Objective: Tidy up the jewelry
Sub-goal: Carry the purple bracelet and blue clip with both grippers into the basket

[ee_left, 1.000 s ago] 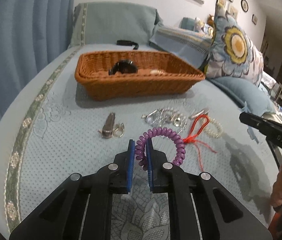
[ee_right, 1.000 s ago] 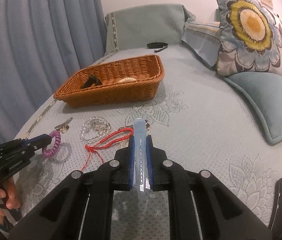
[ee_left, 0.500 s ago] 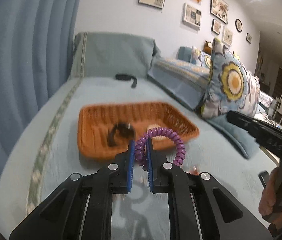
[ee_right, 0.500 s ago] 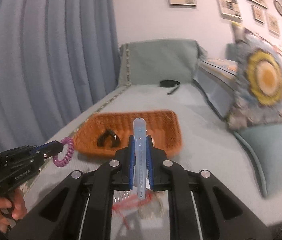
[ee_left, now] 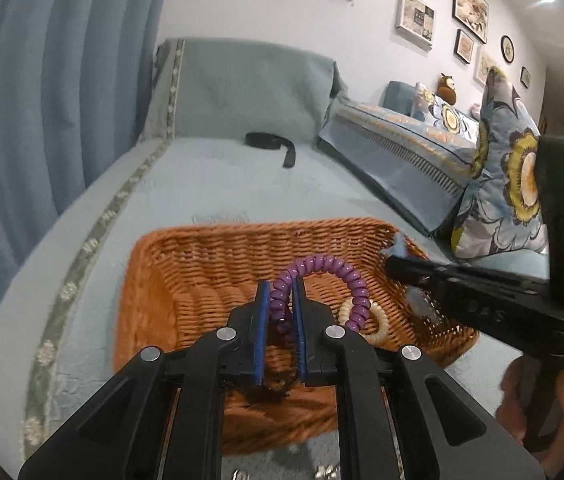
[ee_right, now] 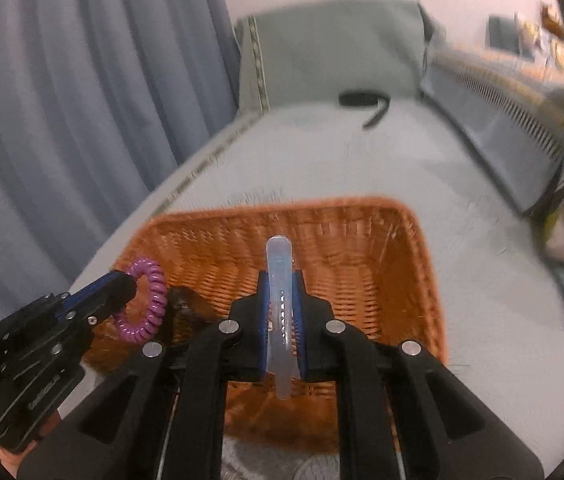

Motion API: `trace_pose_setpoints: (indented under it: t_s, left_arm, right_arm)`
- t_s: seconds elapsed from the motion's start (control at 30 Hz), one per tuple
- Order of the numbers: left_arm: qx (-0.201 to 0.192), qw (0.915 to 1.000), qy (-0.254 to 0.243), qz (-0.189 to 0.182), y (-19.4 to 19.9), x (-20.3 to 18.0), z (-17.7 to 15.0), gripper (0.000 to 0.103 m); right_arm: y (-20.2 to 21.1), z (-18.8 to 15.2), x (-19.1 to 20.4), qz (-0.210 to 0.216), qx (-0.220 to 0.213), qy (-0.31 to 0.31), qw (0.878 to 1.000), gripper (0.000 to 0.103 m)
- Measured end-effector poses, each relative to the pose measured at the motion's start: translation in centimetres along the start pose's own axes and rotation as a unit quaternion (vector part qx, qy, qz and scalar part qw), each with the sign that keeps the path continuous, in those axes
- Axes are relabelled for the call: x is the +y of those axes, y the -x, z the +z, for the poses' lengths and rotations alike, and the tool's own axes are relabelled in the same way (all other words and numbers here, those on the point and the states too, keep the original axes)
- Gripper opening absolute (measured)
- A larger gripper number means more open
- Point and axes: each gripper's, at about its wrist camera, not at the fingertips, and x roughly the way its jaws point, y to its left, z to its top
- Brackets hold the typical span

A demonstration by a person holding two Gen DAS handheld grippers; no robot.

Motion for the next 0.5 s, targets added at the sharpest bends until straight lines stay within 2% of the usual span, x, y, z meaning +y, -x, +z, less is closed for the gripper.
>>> trace_pose_setpoints:
  t_s: [0.1,0.2,0.4,0.47,0.5]
  left_arm:
    - [0.018,0.9995,0.005,-0.026,-1.5,-0.1,-0.5,0.010]
    - [0.026,0.9993,-0.002,-0.027,-2.6,-0.8,-1.2,0.010]
    - [0.025,0.9992,-0.006,-0.030,-2.4,-1.2,-1.4,0.011]
    - [0.013,0.9990,0.006,-0.043,-1.5,-0.9,-1.2,0.016]
    - [0.008,0.9988,0.011,-0.048,-1.0,-0.8,-1.1,0.022]
  right_arm:
    - [-2.0,-0.3,-0.7,0.006,0.032,-0.014,0.999,0.009]
    - [-2.3,-0.7,-0.7,-0.004,0.034,-0.014,0.999,0.009]
    - [-1.3,-0.8,-0.3,-0.023,0.026,0.005,0.999,0.010]
    - [-0.4,-0.6,-0.7,-0.016,0.021,-0.003,1.000,0.013]
    - [0.1,-0.5,-0.8,-0.014,0.017,-0.007,1.000,0.019]
